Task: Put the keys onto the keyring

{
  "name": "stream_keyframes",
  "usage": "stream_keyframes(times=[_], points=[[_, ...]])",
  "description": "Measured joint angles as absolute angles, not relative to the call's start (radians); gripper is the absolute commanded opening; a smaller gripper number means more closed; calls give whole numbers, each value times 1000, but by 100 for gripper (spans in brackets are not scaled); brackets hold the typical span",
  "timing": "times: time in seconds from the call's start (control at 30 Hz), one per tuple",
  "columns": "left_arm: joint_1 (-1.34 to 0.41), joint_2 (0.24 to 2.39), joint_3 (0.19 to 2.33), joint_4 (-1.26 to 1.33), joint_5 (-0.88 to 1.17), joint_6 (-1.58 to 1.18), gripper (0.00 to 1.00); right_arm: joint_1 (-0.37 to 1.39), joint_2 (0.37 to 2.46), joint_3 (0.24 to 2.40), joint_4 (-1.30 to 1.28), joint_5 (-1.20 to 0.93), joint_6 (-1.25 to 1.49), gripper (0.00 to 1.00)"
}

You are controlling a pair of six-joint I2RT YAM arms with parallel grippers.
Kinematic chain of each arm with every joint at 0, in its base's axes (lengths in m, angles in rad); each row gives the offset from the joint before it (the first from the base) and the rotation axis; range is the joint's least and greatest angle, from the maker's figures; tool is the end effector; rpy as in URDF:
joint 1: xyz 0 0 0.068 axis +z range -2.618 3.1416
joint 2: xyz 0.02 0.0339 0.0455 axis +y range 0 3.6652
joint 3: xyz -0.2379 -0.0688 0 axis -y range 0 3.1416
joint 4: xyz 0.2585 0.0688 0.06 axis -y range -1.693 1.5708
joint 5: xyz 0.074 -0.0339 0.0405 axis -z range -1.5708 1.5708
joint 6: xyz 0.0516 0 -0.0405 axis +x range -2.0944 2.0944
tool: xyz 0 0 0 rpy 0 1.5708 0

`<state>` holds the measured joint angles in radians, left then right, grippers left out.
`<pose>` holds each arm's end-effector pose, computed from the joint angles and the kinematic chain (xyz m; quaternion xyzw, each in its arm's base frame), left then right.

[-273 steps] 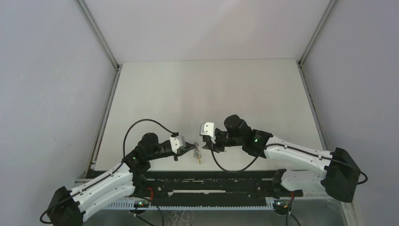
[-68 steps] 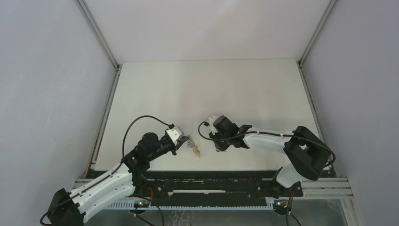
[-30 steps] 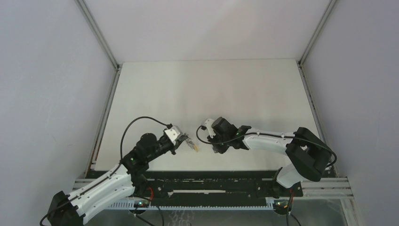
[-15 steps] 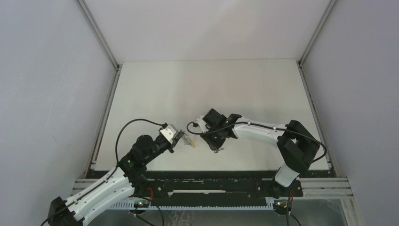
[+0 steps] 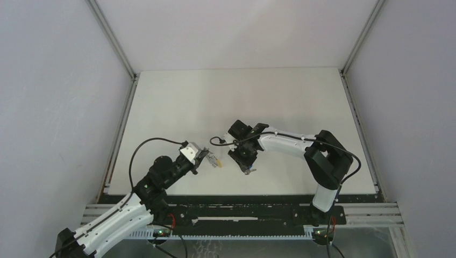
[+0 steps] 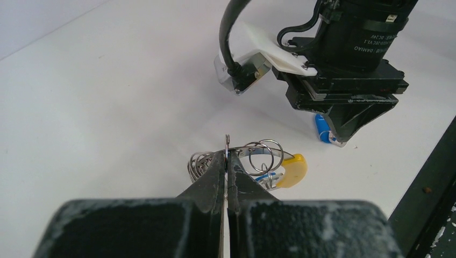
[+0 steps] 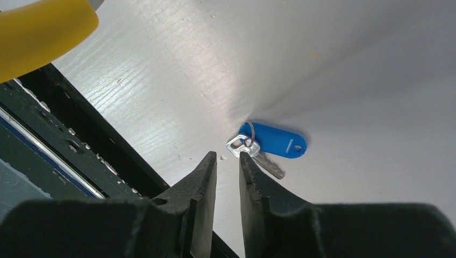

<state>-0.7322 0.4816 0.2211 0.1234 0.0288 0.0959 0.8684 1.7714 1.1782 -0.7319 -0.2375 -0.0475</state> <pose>0.1468 -0.1340 0.1979 0.3119 0.6863 -0.2158 0.6206 0.2139 0.2715 0.1314 -0.4487 0.8775 0.1564 0.0647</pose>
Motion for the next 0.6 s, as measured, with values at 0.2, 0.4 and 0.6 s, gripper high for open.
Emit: stream_keyframes(times=[0.2,0.4,0.6], points=[[-732,472,220,123,26,96,0,850,1784,1214,-757,-234,-48,22],[-730,448,208,118,15,96,0,836,1840,1259,-756,-239,-49,22],[-731,450,208,117,10,96,0,819,1875,1274,-772,-245,-50,21]])
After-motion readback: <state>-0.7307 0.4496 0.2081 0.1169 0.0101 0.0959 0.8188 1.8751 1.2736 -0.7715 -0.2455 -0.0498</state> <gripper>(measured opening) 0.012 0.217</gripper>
